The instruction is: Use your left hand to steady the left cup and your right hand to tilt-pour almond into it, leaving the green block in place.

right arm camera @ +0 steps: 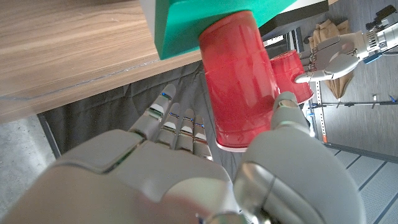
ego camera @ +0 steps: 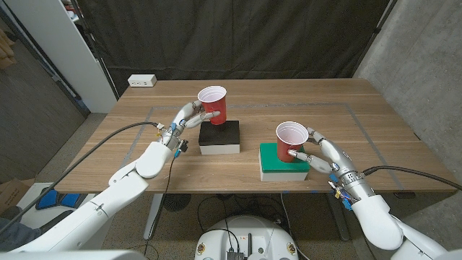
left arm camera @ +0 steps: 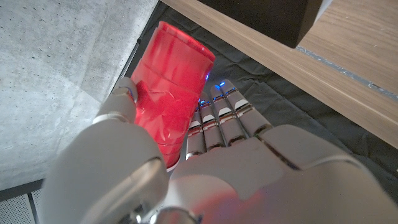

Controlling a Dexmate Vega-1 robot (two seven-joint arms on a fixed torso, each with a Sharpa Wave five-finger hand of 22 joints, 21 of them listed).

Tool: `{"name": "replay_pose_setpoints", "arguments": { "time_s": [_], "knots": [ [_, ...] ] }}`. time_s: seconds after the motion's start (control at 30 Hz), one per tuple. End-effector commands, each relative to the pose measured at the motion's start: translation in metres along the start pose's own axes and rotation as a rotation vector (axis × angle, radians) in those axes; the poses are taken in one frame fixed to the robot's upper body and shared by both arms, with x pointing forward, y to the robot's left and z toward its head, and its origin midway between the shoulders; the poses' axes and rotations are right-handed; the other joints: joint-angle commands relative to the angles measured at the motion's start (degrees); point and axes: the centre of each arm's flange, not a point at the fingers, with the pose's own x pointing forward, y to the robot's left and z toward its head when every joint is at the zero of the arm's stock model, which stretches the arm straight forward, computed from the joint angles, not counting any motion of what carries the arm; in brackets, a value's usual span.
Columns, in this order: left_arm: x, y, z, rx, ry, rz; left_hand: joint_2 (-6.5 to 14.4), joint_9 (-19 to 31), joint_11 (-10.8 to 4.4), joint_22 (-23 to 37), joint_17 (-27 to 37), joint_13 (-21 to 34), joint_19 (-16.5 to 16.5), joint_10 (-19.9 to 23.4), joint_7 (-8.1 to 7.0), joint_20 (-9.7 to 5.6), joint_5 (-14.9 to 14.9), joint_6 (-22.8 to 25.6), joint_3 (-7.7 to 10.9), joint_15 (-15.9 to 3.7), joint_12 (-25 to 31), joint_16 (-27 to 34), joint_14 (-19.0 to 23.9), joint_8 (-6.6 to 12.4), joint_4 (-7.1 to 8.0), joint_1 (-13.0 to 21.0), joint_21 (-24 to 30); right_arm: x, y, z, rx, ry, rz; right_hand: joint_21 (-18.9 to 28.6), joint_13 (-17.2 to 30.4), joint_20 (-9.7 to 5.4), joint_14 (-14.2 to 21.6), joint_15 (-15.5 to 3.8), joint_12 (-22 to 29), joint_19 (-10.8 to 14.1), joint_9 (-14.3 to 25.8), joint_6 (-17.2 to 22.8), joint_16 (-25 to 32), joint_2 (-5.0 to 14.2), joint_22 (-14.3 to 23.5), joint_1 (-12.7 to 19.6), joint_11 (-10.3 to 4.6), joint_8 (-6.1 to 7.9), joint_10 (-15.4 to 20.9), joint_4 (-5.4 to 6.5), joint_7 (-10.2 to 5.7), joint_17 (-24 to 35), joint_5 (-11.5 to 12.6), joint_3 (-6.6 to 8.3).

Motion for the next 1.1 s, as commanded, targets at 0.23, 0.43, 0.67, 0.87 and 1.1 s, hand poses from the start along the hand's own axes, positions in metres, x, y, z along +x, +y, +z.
{"name": "replay_pose_setpoints", "arguments": {
  "time_s": [0.23, 0.43, 0.67, 0.87, 1.1],
  "knots": [
    [-0.004, -0.001, 0.001, 0.022, 0.016, 0.015, 0.88, 0.24, 0.19, 0.13, 0.27, 0.14, 0.06, 0.49, 0.02, -0.85, 0.49, 0.52, 0.02, -2.25, -0.09, -0.14, -0.05, 0.21, -0.33, 0.69, -0.16, 0.013, 0.011, -0.003, 0.046, -0.044, 0.021, 0.04, 0.32, -0.02, 0.37, -0.06, 0.05, 0.07, 0.19, -0.01, -0.21, -0.53, 0.32, -0.40, 0.04, 0.23, 0.04, 0.17, 0.23, 0.07, 0.45, -0.44],
    [-0.007, -0.001, 0.000, 0.020, 0.024, 0.021, 0.95, 0.25, 0.22, 0.14, 0.27, 0.14, 0.19, 0.61, 0.01, -0.92, 0.50, 0.56, -0.08, -2.49, -0.06, -0.02, 0.27, 0.22, -0.34, 0.77, -0.11, 0.018, 0.015, -0.002, 0.058, -0.065, 0.028, 0.09, 0.32, -0.09, 0.55, 0.04, 0.08, 0.19, 0.19, 0.12, -0.13, -0.58, 0.32, -0.43, -0.14, 0.29, 0.10, 0.19, 0.31, 0.07, 0.49, -0.48],
    [-0.008, -0.002, 0.000, 0.017, 0.023, 0.024, 1.15, 0.26, 0.17, 0.15, 0.28, 0.15, 0.33, 0.65, 0.13, -0.84, 0.53, 0.52, -0.17, -2.41, -0.07, -0.03, 0.30, 0.19, -0.33, 0.92, -0.06, 0.021, 0.019, -0.004, 0.077, -0.072, 0.033, 0.18, 0.32, -0.11, 0.70, 0.07, 0.17, 0.42, 0.19, 0.20, -0.07, -0.58, 0.32, -0.41, -0.21, 0.33, 0.32, 0.19, 0.24, 0.07, 0.54, -0.51],
    [-0.006, -0.004, 0.001, 0.016, 0.018, 0.020, 1.23, 0.26, 0.18, 0.15, 0.28, 0.16, 0.37, 0.69, 0.09, -0.79, 0.54, 0.59, -0.21, -2.37, -0.06, -0.02, 0.35, 0.21, -0.33, 0.98, -0.04, 0.024, 0.025, -0.007, 0.089, -0.073, 0.034, 0.18, 0.32, -0.10, 0.90, -0.03, 0.20, 0.44, 0.20, 0.17, 0.01, -0.58, 0.32, -0.37, -0.17, 0.33, 0.39, 0.19, 0.16, 0.07, 0.58, -0.52],
    [-0.005, -0.004, 0.003, 0.018, 0.014, 0.017, 1.31, 0.27, 0.20, 0.16, 0.28, 0.16, 0.41, 0.71, 0.15, -0.77, 0.55, 0.61, -0.27, -2.31, -0.07, -0.01, 0.40, 0.21, -0.35, 1.07, -0.03, 0.027, 0.031, -0.011, 0.101, -0.065, 0.041, 0.22, 0.32, -0.03, 0.99, -0.08, 0.24, 0.58, 0.20, 0.34, 0.04, -0.56, 0.33, -0.30, -0.14, 0.41, 0.50, 0.17, 0.11, 0.07, 0.63, -0.52]
  ]
}}
